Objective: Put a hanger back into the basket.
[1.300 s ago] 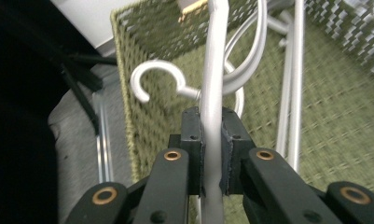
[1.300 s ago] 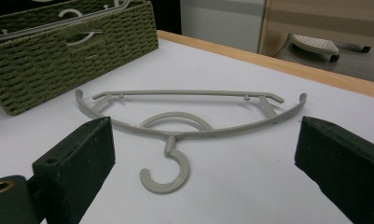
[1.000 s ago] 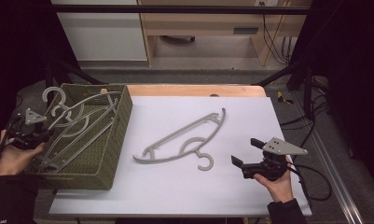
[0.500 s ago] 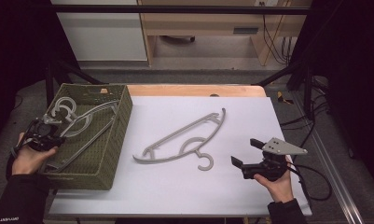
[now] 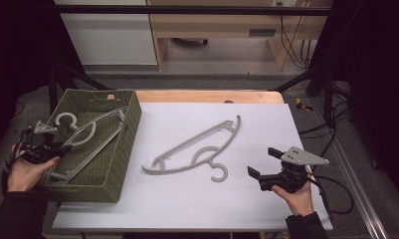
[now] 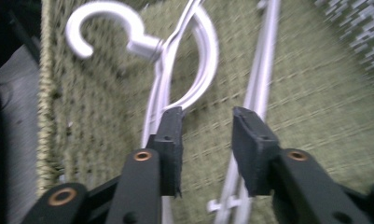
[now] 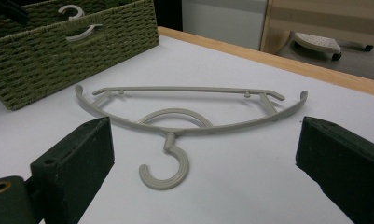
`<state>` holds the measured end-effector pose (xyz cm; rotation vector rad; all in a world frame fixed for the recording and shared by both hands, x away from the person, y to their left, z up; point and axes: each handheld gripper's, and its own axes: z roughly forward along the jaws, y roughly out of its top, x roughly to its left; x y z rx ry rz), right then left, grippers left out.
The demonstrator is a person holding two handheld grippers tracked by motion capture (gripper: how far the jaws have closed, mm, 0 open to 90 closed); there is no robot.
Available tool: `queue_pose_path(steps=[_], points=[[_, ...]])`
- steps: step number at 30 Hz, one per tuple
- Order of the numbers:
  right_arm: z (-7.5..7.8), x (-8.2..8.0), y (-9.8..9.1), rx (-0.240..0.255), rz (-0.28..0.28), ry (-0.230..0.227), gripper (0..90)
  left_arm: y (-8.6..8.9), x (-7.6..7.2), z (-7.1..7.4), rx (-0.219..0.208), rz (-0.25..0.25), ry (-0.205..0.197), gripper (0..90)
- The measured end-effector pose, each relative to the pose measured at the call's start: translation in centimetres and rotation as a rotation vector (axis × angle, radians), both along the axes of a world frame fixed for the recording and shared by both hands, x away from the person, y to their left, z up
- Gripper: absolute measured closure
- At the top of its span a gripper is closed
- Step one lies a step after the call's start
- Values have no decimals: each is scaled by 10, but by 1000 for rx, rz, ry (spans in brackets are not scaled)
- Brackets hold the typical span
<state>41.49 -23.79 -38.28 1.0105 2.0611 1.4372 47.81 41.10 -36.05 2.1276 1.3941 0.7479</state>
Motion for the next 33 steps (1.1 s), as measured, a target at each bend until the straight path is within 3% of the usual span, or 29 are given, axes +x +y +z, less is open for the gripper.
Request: queue_pose_path(steps=[2, 4, 5, 11, 14, 16, 20, 25, 33], points=[[0, 0, 0, 1, -2, -2, 44, -3, -3, 2, -13, -13, -17, 538], [0, 0, -1, 1, 1, -5, 44, -13, -12, 8, -46, -44, -70, 491], [0, 0, -1, 1, 1, -5, 44, -13, -12, 8, -46, -44, -70, 469], [0, 0, -2, 2, 0, -5, 42, -47, -26, 21, -129, -143, -162, 369], [1, 0, -2, 6, -2, -7, 41, -59, -29, 24, -154, -177, -184, 317], [1, 0, -3, 7, -4, -7, 41, -76, -34, 25, -190, -230, -212, 292], [0, 0, -2, 2, -2, -6, 38, -97, -41, 23, -225, -295, -231, 225], [-1, 0, -2, -3, 2, -5, 36, -125, -48, 16, -237, -363, -241, 177], [-2, 0, -2, -12, 5, -1, 31, -164, -56, 2, -254, -466, -217, 161]])
